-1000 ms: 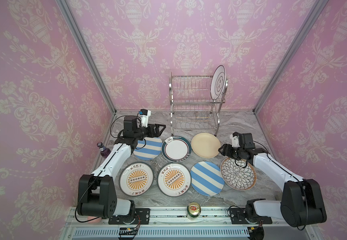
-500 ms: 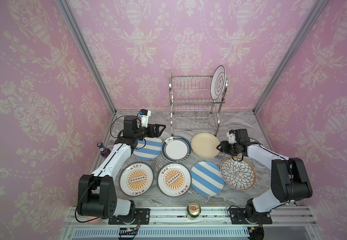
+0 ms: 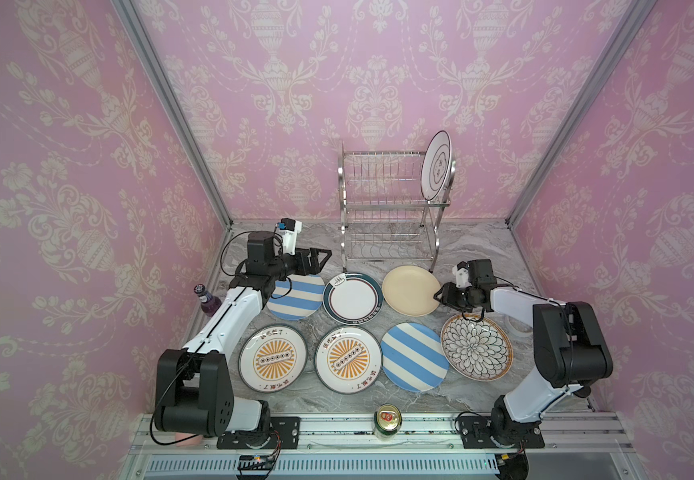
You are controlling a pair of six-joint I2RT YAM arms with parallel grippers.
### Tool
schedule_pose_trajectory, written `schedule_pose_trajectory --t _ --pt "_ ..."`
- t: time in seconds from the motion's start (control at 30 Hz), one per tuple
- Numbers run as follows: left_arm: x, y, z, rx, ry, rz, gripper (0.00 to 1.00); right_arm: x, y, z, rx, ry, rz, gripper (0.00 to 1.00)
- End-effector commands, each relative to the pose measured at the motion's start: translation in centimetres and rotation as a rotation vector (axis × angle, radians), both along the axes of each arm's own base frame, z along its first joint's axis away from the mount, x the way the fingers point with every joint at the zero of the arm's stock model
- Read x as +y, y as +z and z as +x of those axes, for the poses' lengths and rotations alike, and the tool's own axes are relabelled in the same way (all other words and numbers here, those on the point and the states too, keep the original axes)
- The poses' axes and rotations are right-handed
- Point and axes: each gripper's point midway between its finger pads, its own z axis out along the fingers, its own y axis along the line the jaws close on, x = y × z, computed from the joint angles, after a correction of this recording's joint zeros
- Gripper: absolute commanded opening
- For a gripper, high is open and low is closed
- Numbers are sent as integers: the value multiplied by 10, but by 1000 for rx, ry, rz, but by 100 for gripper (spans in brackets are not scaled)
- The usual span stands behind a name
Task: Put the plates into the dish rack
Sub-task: 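Lower the right gripper onto the cream plate's rim and grasp it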
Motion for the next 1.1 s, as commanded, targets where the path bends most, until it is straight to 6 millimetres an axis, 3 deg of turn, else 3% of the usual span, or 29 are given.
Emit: schedule_pose_trajectory --t 0.0,0.73,1.07 --pt "-5 3 -6 -13 -24 2 99 2 8 14 -44 -6 28 45" --pt "-5 6 -8 -21 -25 8 99 3 -11 19 -30 -36 50 28" --pt "-3 6 -9 -25 -22 26 99 -4 -5 17 -17 -29 -74 19"
